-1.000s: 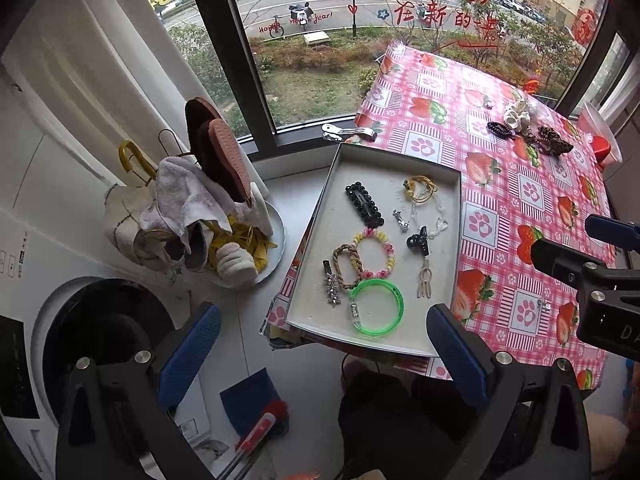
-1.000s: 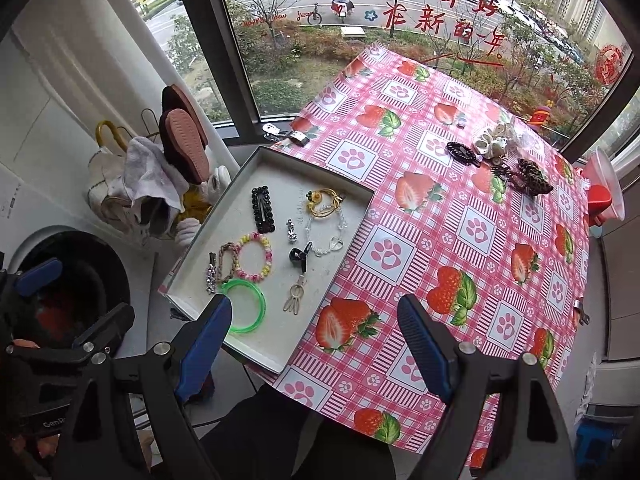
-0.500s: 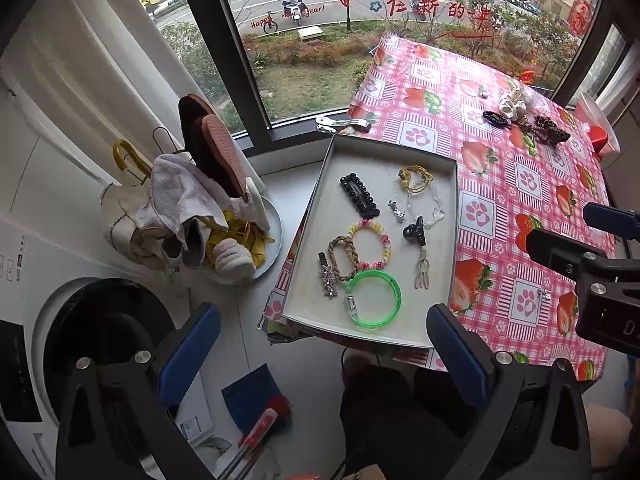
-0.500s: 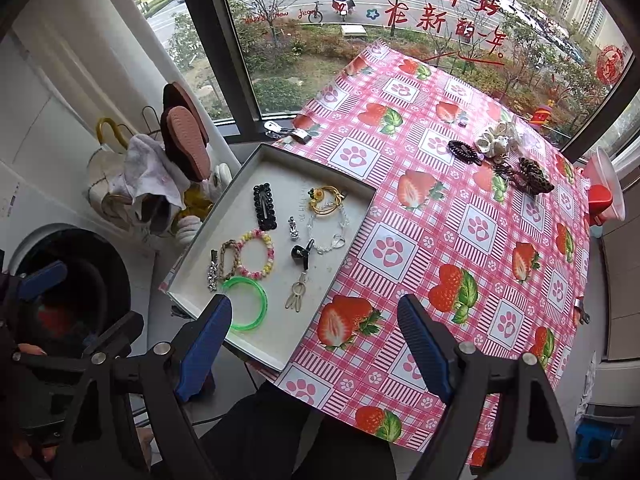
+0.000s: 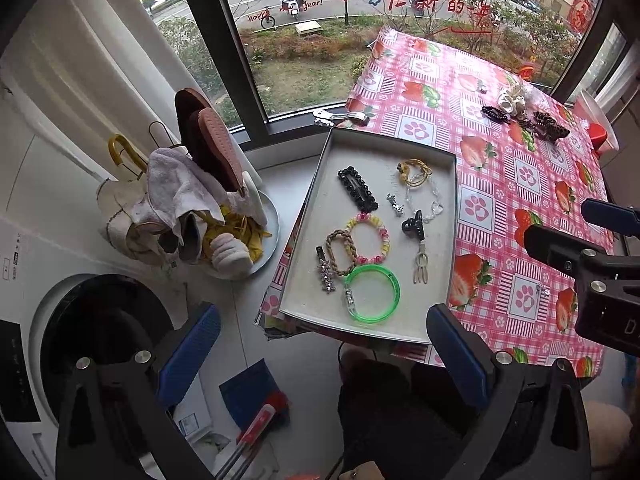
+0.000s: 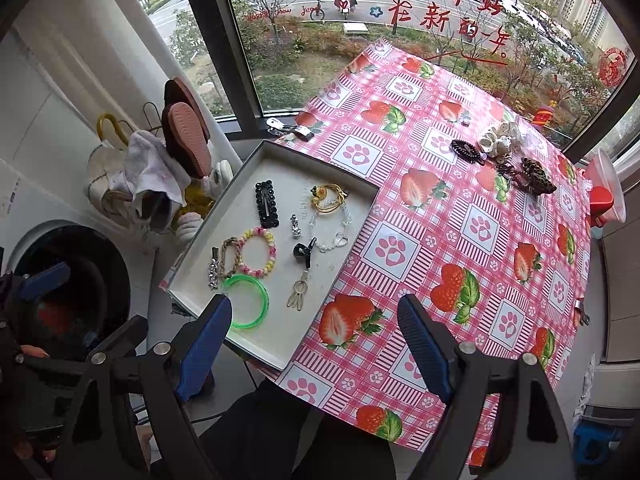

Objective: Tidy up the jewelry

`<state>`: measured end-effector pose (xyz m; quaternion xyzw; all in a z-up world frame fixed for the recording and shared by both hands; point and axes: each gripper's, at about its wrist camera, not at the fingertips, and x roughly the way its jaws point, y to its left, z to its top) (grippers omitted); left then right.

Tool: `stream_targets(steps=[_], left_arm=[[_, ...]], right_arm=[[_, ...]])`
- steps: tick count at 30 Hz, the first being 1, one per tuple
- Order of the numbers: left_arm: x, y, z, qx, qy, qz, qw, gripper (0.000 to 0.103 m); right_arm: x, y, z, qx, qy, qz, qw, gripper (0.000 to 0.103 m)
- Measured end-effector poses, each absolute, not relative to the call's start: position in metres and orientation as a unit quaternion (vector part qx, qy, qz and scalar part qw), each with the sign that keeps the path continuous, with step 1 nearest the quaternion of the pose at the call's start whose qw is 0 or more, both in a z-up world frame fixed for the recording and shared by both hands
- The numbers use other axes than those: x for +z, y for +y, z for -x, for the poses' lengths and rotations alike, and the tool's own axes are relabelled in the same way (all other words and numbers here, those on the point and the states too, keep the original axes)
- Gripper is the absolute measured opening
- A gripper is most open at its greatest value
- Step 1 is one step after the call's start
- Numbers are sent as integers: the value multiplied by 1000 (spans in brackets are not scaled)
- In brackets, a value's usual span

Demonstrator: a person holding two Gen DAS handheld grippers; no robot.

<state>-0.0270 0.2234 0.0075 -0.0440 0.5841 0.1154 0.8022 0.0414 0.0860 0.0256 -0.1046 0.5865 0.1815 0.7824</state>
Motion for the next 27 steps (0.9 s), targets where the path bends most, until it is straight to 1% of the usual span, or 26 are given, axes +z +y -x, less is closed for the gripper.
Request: stream_targets(steps=[27], left_arm=[[6,224,27,116,585,44,801,103]], right_arm=[[24,87,-41,182,588,106,781,87]])
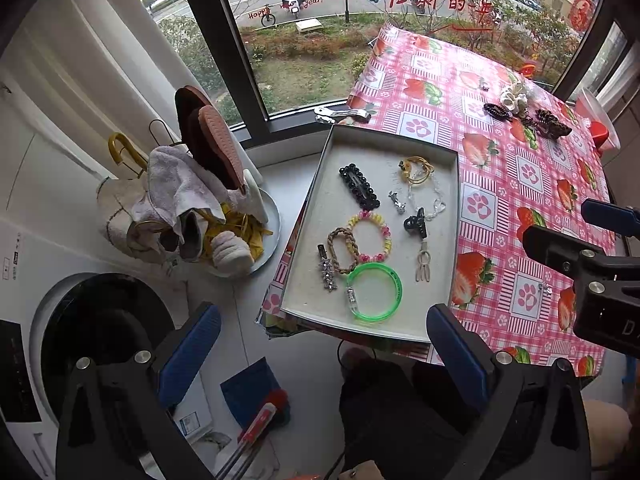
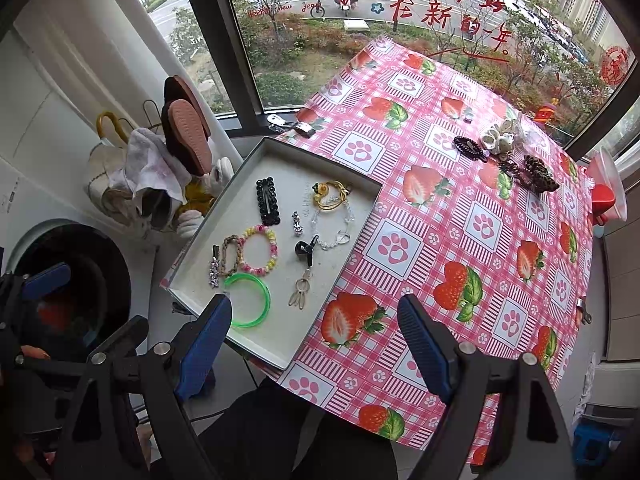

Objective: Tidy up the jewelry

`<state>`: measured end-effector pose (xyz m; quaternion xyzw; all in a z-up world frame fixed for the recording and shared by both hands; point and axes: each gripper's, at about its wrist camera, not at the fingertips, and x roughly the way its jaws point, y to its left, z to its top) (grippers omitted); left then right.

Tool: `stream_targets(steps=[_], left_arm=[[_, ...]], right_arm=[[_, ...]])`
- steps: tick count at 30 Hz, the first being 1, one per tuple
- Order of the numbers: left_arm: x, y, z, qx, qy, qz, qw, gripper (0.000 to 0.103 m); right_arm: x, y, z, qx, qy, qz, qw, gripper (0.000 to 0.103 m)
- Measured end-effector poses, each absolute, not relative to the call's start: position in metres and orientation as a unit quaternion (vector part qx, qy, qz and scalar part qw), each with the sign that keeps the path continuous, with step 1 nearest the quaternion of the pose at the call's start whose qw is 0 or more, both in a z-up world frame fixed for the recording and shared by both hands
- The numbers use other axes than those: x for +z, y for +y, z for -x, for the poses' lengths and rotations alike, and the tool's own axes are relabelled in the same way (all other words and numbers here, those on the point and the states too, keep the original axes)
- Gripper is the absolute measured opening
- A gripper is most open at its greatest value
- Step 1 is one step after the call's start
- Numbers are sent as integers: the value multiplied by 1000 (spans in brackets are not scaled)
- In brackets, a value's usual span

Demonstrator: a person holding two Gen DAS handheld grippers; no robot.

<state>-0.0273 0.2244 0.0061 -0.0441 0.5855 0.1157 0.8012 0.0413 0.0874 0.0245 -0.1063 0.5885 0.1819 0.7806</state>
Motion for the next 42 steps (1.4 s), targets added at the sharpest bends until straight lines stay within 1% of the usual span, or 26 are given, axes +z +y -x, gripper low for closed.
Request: stream_targets(steps=[42], left_arm=[[4,226,28,116,587,44,800,103]], right_arm=[[24,88,-42,183,590,108,779,87]])
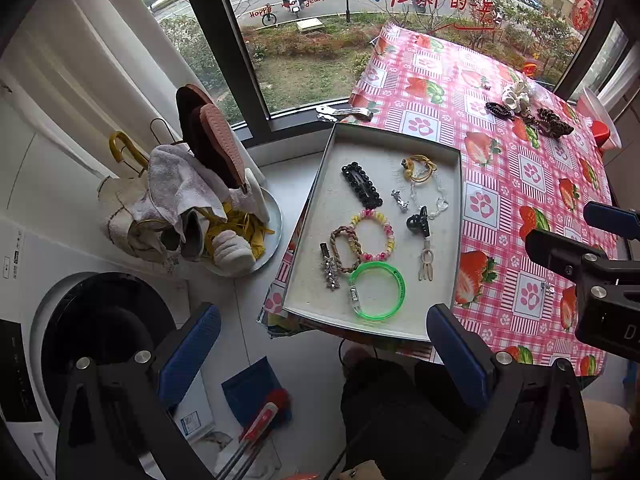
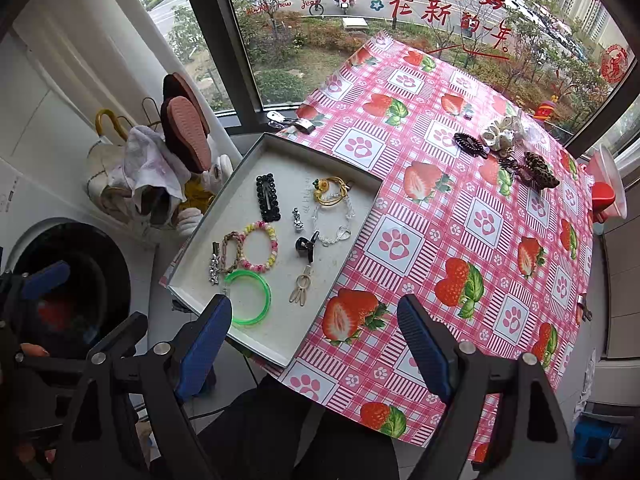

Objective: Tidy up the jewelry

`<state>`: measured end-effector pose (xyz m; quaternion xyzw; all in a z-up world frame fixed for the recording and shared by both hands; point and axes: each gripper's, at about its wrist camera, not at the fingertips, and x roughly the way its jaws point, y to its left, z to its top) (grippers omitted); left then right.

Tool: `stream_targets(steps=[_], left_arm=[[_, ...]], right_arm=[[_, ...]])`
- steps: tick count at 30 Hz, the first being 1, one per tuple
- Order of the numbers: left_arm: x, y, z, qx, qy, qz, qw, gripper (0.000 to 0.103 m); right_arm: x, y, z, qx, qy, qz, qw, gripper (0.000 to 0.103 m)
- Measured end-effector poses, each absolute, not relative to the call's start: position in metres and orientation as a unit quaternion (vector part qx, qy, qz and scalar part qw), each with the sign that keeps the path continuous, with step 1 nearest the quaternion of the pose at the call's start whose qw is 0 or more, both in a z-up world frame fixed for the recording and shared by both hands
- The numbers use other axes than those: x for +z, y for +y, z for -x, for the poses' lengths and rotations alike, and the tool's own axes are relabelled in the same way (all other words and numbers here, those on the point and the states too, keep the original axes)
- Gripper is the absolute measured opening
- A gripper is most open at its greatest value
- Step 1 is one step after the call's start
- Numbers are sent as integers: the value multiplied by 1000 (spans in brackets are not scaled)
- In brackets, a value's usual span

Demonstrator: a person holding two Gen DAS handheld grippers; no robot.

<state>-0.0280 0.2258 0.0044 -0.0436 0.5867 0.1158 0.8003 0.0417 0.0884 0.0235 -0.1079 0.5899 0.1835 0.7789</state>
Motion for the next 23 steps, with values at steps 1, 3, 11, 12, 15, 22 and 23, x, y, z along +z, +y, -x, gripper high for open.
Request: stream_targets(steps=[1,3,11,12,15,22,23], left_arm=[[4,226,29,116,587,44,800,103],[4,226,28,116,587,43,800,103],[3,227,30,117,587,44,800,103],[2,229,31,118,587,44,800,103],[1,231,31,121,589,44,798,103],[3,233,32,123,583,48,802,103],[2,233,31,122,584,47,801,103]], right_arm=[[24,88,-42,184,590,108,779,87],[23,88,-42,184,590,108,779,87],[24,88,-43,184,590,108,778,87],[24,88,-43,184,590,108,778,87],[24,88,-42,184,591,109,778,87],[21,88,-30,183,594,112,775,87],[21,87,-27,184,595,112,775,87]])
